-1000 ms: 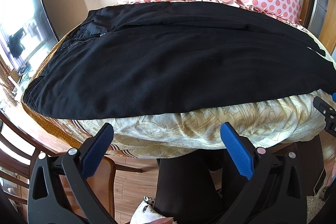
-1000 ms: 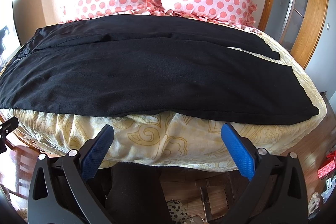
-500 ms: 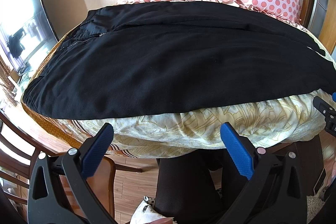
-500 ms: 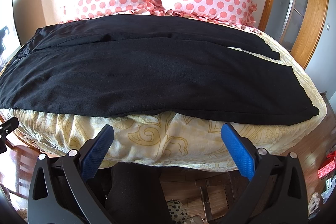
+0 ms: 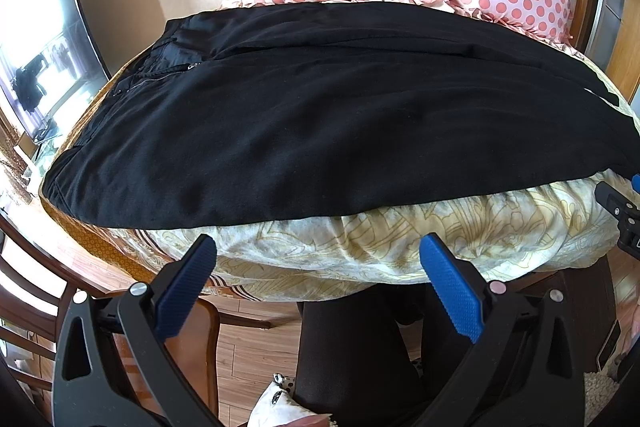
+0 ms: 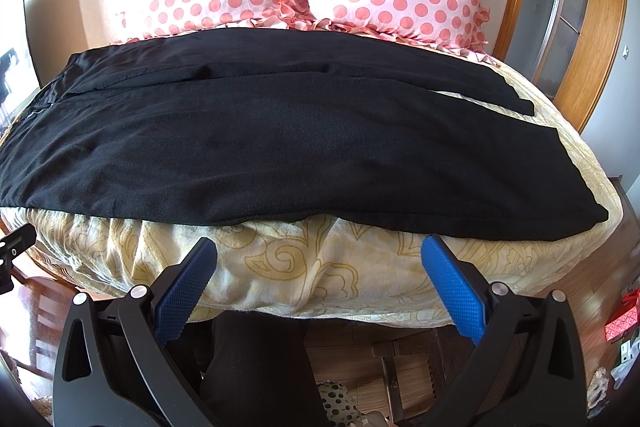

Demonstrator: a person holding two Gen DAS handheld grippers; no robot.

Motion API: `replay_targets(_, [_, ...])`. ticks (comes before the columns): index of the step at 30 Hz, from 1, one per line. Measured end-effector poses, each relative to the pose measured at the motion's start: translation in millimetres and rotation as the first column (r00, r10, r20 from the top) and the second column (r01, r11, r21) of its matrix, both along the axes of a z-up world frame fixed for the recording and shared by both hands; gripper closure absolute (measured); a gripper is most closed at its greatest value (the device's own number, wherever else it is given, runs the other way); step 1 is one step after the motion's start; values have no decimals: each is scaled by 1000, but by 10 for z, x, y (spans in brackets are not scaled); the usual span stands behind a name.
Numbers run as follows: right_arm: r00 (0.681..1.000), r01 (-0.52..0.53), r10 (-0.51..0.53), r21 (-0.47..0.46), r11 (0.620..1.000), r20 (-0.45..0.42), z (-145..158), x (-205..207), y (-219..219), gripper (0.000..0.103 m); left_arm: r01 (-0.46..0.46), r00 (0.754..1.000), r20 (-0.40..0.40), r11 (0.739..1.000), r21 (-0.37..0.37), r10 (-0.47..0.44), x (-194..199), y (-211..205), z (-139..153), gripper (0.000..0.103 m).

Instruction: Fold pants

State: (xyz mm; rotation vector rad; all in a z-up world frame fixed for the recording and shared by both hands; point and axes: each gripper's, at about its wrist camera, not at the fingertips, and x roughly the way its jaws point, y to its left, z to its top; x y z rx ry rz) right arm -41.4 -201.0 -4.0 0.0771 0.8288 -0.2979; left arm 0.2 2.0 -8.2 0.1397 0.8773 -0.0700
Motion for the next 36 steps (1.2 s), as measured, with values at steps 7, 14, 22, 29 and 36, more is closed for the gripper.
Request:
replay_targets(7, [1000, 0, 0, 0, 1000, 0, 2, 9, 2, 1, -2, 1000, -2, 1000, -1, 2, 1, 1, -3, 2])
replay_targets(14, [1000, 1, -1, -2, 1000, 0, 7, -3, 8, 1, -2, 1000, -3, 1000, -1, 2, -28, -4, -4, 2])
replay_targets(22, [1000, 12, -12, 3, 1000, 28, 117, 59, -65, 1, -1, 1000, 9, 1000, 4, 1, -14, -67, 49, 2])
replay_targets(29, [977, 66, -99, 176, 982, 187, 599, 214, -733, 1, -2, 992, 127, 1000, 11, 1, 176, -35, 414, 2])
replay_targets(36, [939, 298, -328, 237, 925, 99, 952, 953, -1643, 1, -64, 975, 210, 997, -43, 71, 649, 73, 738, 2])
